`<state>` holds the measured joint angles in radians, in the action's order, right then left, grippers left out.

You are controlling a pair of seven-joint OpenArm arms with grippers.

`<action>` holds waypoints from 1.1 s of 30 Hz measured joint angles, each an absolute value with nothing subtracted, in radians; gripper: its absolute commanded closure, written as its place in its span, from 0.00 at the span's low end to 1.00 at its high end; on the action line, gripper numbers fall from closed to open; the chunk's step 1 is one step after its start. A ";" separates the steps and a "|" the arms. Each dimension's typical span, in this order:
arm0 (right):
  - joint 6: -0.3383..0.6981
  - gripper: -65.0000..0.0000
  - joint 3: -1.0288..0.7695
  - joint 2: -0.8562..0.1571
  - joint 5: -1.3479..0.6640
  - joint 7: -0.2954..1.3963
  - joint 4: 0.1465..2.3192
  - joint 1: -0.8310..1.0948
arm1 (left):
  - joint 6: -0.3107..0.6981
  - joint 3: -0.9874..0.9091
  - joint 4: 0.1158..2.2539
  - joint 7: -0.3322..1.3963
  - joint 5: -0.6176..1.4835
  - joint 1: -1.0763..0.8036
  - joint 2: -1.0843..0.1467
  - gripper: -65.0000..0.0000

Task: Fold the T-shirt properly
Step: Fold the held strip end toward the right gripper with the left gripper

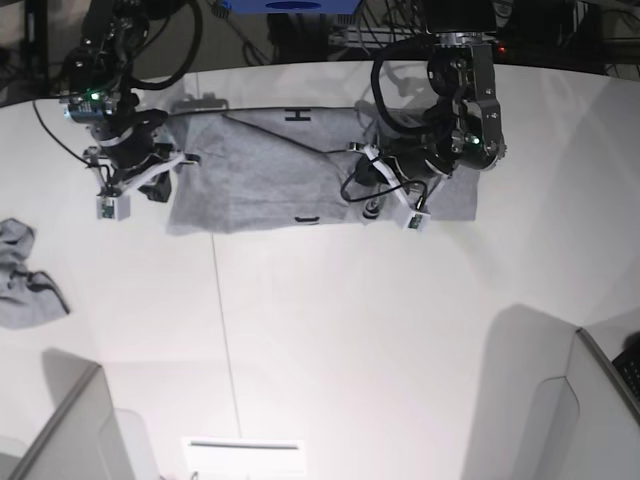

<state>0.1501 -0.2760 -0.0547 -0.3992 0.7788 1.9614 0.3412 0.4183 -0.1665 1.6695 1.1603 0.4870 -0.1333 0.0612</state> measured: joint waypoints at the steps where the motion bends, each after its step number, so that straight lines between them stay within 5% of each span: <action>1: 0.150 1.00 -0.276 -0.054 -0.400 0.779 1.961 0.341 | 0.418 -0.167 1.668 1.160 0.487 -0.133 0.061 1.00; 15: 0.150 1.00 -0.275 -0.054 -0.400 0.771 1.925 0.324 | 0.418 -0.167 1.665 1.164 0.479 -0.105 0.059 0.99; 21: 0.149 1.00 -0.275 -0.054 -0.396 0.779 1.875 0.313 | 0.418 -0.167 1.667 1.163 0.487 -0.105 0.058 0.44; 24: 0.149 1.00 -0.275 -0.054 -0.395 0.779 1.875 0.310 | 0.418 -0.158 1.667 1.160 0.497 -0.105 0.058 0.28; 33: 0.149 1.00 -0.275 -0.051 -0.396 0.779 1.874 0.298 | 0.418 0.121 1.679 1.164 0.483 -0.104 0.060 0.24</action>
<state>0.1493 -0.2752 -0.0513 -0.3958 0.7788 1.8740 0.2977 0.4179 0.1211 1.6791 1.1641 0.4828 -0.1043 0.0597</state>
